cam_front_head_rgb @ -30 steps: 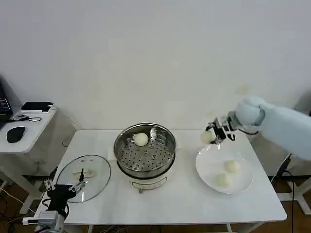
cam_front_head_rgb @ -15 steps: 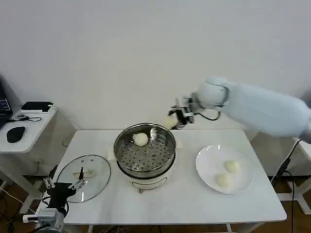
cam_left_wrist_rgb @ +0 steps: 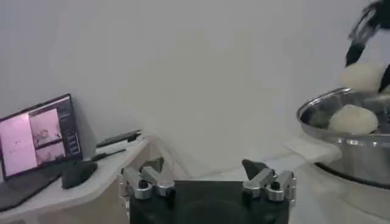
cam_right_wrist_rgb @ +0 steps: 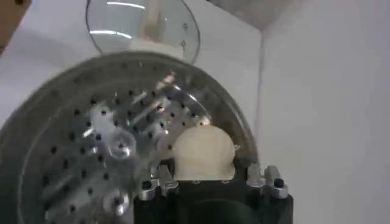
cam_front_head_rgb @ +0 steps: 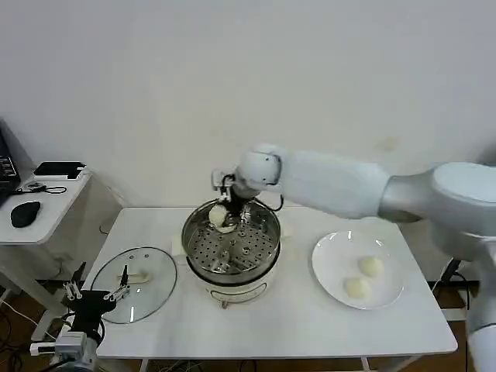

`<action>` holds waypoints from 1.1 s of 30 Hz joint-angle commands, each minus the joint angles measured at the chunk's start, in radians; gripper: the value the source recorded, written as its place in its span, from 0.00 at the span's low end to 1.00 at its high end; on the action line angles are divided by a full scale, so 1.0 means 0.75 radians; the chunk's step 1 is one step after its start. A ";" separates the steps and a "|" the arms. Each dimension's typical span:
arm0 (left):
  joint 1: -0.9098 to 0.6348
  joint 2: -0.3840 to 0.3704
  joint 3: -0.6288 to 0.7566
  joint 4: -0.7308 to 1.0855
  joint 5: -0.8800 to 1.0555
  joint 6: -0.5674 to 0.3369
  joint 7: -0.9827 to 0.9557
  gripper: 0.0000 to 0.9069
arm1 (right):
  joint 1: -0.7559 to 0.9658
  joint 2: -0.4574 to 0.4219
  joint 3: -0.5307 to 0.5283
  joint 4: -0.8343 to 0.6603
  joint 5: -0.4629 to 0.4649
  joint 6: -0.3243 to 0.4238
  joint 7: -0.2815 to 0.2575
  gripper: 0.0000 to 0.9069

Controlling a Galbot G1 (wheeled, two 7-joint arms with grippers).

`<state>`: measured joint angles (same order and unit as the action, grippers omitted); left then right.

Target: Take steamed baozi put them in steamer then cover it.

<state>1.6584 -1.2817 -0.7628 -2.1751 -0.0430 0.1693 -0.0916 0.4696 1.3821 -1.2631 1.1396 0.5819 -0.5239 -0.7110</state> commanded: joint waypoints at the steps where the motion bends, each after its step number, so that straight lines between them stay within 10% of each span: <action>1: 0.000 -0.002 0.002 0.004 0.000 0.000 0.000 1.00 | -0.086 0.151 0.004 -0.130 0.030 -0.059 0.015 0.72; 24: 0.006 -0.010 0.010 0.010 0.003 -0.004 -0.001 1.00 | -0.083 0.151 0.002 -0.107 0.009 -0.074 -0.020 0.72; 26: 0.006 -0.012 0.009 0.010 0.003 -0.004 -0.001 1.00 | -0.085 0.148 0.003 -0.106 0.003 -0.072 -0.021 0.77; 27: 0.005 -0.012 0.009 0.010 0.003 -0.004 -0.001 1.00 | -0.087 0.144 0.003 -0.103 -0.005 -0.072 -0.018 1.00; 33: 0.008 -0.015 0.009 0.008 0.003 -0.003 -0.001 1.00 | -0.044 0.082 0.000 -0.024 -0.008 -0.060 -0.017 1.00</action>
<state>1.6641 -1.2930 -0.7559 -2.1688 -0.0409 0.1667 -0.0926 0.4160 1.4702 -1.2631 1.0823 0.5802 -0.5702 -0.7253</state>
